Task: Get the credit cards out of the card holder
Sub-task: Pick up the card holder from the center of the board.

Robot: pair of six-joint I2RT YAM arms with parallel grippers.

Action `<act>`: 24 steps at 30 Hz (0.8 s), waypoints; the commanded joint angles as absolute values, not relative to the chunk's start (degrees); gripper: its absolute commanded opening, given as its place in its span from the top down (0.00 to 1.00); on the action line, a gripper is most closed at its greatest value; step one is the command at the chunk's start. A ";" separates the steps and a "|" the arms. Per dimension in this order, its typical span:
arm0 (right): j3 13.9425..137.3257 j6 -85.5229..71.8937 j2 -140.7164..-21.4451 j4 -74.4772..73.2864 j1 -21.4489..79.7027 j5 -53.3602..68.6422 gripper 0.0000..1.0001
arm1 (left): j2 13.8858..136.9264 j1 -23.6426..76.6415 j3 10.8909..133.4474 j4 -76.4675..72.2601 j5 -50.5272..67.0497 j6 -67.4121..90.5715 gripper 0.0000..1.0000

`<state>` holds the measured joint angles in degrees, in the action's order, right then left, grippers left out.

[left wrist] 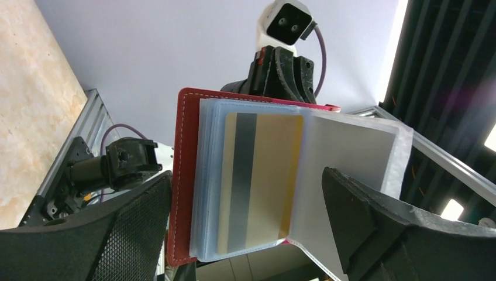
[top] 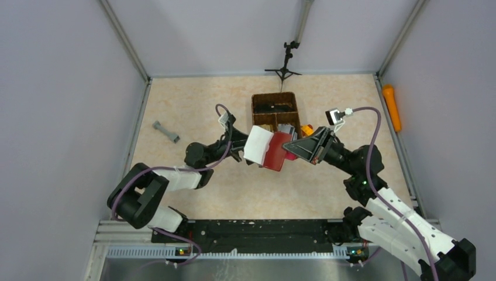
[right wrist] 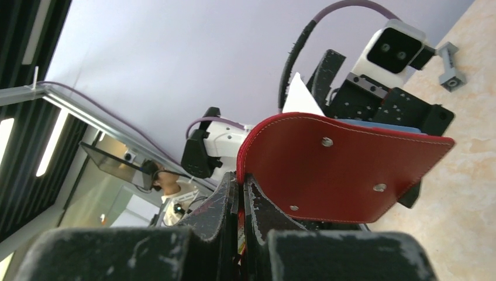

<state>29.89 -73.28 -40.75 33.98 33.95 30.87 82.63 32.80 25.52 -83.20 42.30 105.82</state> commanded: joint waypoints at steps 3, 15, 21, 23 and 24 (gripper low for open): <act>29.43 -68.50 -38.65 29.30 34.01 28.15 1.00 | 80.25 32.81 26.74 -92.81 41.73 106.67 0.10; 29.46 -60.54 -36.17 13.21 34.02 26.72 1.00 | 77.77 28.27 23.89 -90.25 44.52 103.30 0.37; 28.43 -59.43 -36.87 12.52 34.01 26.78 1.00 | 74.48 25.35 21.63 -84.52 48.24 98.17 0.39; 27.25 -60.06 -38.08 14.45 34.04 27.78 1.00 | 73.24 24.50 21.04 -81.71 49.81 96.18 0.41; 26.70 -60.25 -38.71 15.29 34.02 28.18 1.00 | 72.38 24.36 20.96 -79.62 50.52 94.78 0.43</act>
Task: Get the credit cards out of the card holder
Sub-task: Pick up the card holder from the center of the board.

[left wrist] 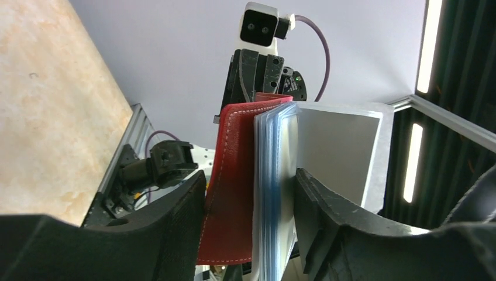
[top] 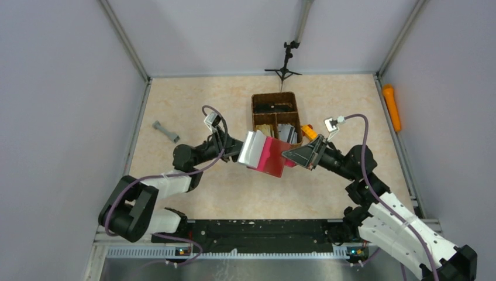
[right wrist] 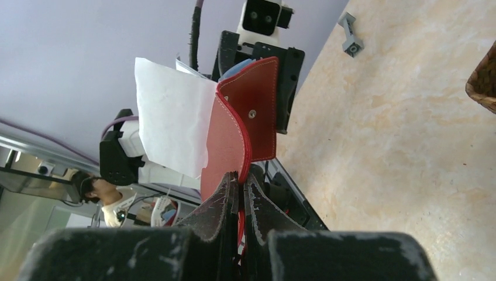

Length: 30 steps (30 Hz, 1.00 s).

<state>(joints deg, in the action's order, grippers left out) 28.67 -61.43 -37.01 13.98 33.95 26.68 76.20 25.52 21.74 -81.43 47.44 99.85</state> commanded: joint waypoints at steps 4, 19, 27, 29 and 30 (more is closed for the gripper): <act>24.73 -60.91 -41.47 18.72 34.01 29.91 1.00 | 67.22 24.35 21.49 -64.57 52.24 85.16 0.53; 15.05 -63.94 -53.02 35.73 34.94 32.90 1.00 | 57.27 27.14 24.88 -17.11 49.38 51.71 0.70; 14.59 -58.35 -55.15 29.95 36.31 28.13 1.00 | 60.09 27.87 23.66 -15.63 46.18 48.14 0.71; 13.62 -57.72 -55.66 30.06 36.62 27.19 0.98 | 61.28 28.58 23.37 -14.90 45.19 47.11 0.71; 13.01 -57.71 -56.13 30.62 36.83 26.90 0.94 | 62.42 28.97 23.11 -15.14 45.00 47.01 0.71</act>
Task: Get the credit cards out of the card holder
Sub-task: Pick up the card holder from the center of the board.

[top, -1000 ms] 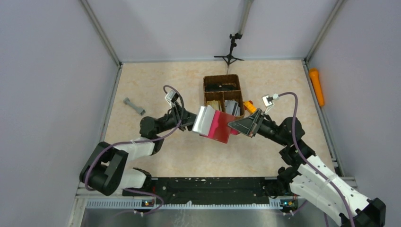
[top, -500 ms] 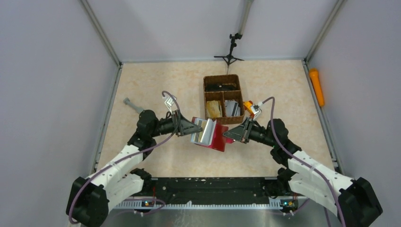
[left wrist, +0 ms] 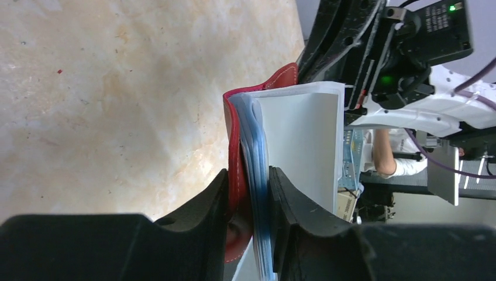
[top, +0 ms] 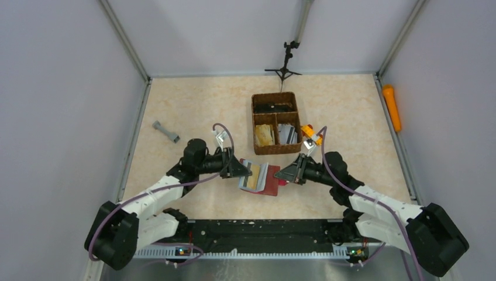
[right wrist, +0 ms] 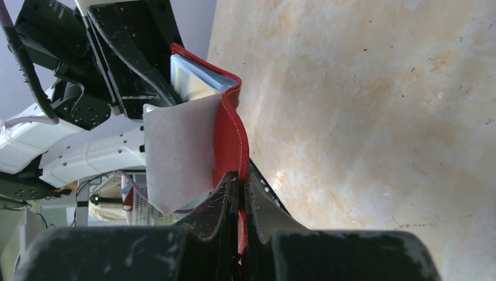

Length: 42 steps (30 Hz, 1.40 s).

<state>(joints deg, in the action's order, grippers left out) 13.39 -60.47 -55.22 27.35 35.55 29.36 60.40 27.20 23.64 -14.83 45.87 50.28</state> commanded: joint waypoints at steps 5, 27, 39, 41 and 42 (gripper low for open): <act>10.51 -58.30 -59.79 36.27 38.23 26.28 0.64 | 65.64 31.04 21.83 -16.91 43.11 46.83 0.73; 8.62 -61.31 -76.60 54.04 45.09 20.84 0.06 | 66.75 34.52 23.27 -8.70 28.06 44.87 0.76; 16.05 -52.94 -72.73 28.52 47.20 10.35 0.22 | 60.91 34.73 24.32 -4.67 26.99 44.54 0.74; 17.19 -51.79 -70.48 24.24 47.20 9.15 0.24 | 59.40 34.72 24.64 -4.55 27.18 45.12 0.74; 17.75 -51.24 -69.48 22.23 47.24 8.73 0.19 | 58.62 34.76 24.73 -4.75 27.47 45.57 0.74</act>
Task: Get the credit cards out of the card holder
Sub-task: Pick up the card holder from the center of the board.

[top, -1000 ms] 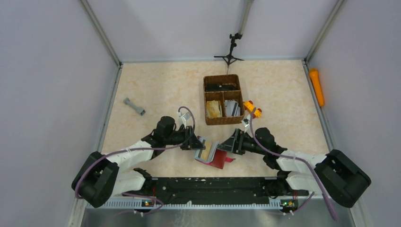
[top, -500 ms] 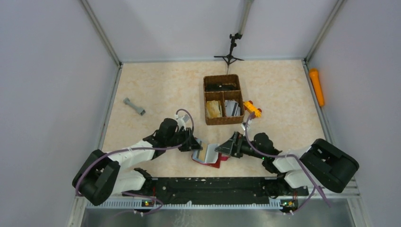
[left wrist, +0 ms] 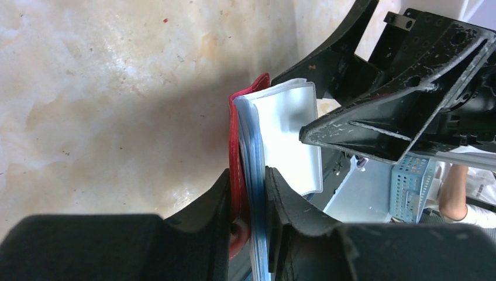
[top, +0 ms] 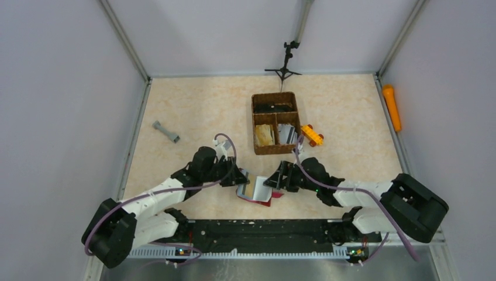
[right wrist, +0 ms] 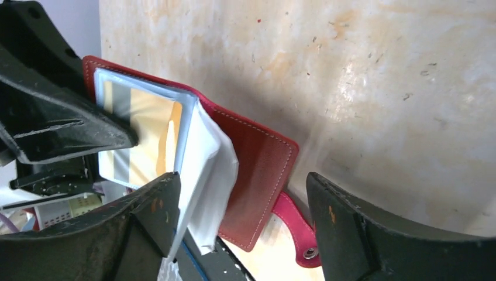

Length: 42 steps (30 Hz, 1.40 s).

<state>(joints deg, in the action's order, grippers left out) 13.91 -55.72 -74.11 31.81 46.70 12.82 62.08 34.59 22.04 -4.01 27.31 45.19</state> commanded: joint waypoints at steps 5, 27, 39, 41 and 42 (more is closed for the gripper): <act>21.07 -48.57 -65.81 14.39 47.20 8.88 0.04 | 54.05 34.76 25.36 -5.54 28.20 48.01 0.74; 18.23 -59.09 -49.78 30.49 47.12 23.29 1.00 | 45.39 34.62 23.38 -15.26 33.07 58.33 0.52; 20.66 -61.91 -44.30 27.96 46.76 23.58 1.00 | 47.20 34.53 22.61 -14.11 34.34 56.58 0.06; 20.74 -62.80 -44.10 29.29 46.74 24.02 1.00 | 47.49 34.49 22.36 -14.28 34.27 56.23 0.06; 20.84 -63.06 -43.93 29.52 46.62 24.07 1.00 | 47.74 34.51 22.21 -14.30 34.16 56.17 0.06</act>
